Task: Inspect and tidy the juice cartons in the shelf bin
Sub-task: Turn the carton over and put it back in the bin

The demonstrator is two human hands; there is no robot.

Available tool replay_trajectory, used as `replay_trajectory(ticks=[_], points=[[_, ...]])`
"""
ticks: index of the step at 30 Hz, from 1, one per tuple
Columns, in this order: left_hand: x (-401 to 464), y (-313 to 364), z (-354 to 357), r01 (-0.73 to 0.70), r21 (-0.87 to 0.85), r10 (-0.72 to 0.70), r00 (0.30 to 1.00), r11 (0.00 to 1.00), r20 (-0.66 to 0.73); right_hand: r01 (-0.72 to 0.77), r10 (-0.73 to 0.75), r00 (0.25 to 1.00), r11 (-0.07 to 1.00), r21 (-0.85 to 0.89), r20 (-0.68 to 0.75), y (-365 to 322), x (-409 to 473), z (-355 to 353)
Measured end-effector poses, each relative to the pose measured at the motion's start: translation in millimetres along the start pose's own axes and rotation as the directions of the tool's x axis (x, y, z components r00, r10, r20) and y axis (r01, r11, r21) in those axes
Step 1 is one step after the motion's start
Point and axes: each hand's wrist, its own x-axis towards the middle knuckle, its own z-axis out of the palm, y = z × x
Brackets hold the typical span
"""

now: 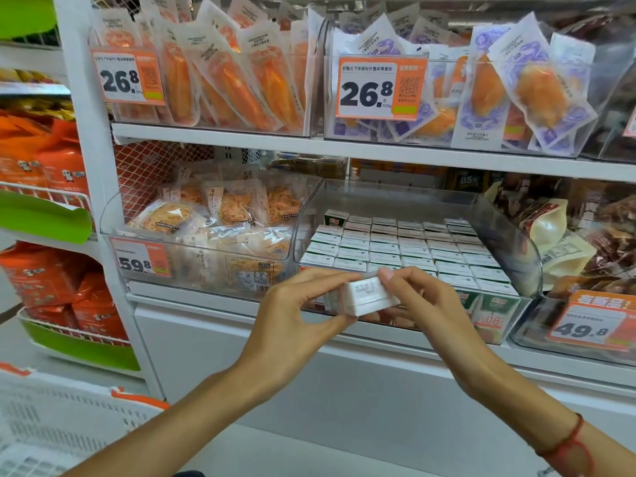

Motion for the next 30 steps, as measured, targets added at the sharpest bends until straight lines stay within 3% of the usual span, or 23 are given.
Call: replay_trajectory(ticks=[4, 9, 14, 21, 24, 30], points=[[1.8, -1.5, 0.4, -0.015, 0.003, 0.015, 0.999, 1.0, -0.029, 0.0, 0.001, 1.0, 1.0, -0.017, 0.027, -1.8, 1.0, -5.9], [2.4, -4.4, -0.2, 0.042, -0.064, -0.04, 0.999, 0.997, 0.032, 0.025, -0.023, 0.999, 0.999, -0.042, 0.041, -0.2, 0.2, -9.7], [2.8, -7.4, -2.2, 0.161, -0.21, -0.138, 0.983, 0.964, 0.121, 0.193, -0.189, 0.981, 0.969, -0.153, 0.041, -1.1, -3.2, -13.1], [4.4, -6.4, -3.6, 0.235, -0.298, -0.193, 0.967, 0.925, 0.165, 0.366, -0.318, 0.93, 0.844, -0.392, 0.183, -1.7, -8.0, -21.1], [5.3, -6.0, -2.9, 0.365, -0.401, -0.314, 0.931, 0.841, 0.189, 0.344, -0.228, 0.926, 0.839, -0.422, 0.302, -0.3, -8.6, -20.3], [6.4, -9.0, -3.3, 0.508, -0.549, -0.433, 0.86, 0.664, 0.271, 0.26, -0.121, 0.915, 0.907, -0.332, 0.386, -0.3, -5.2, -23.1]])
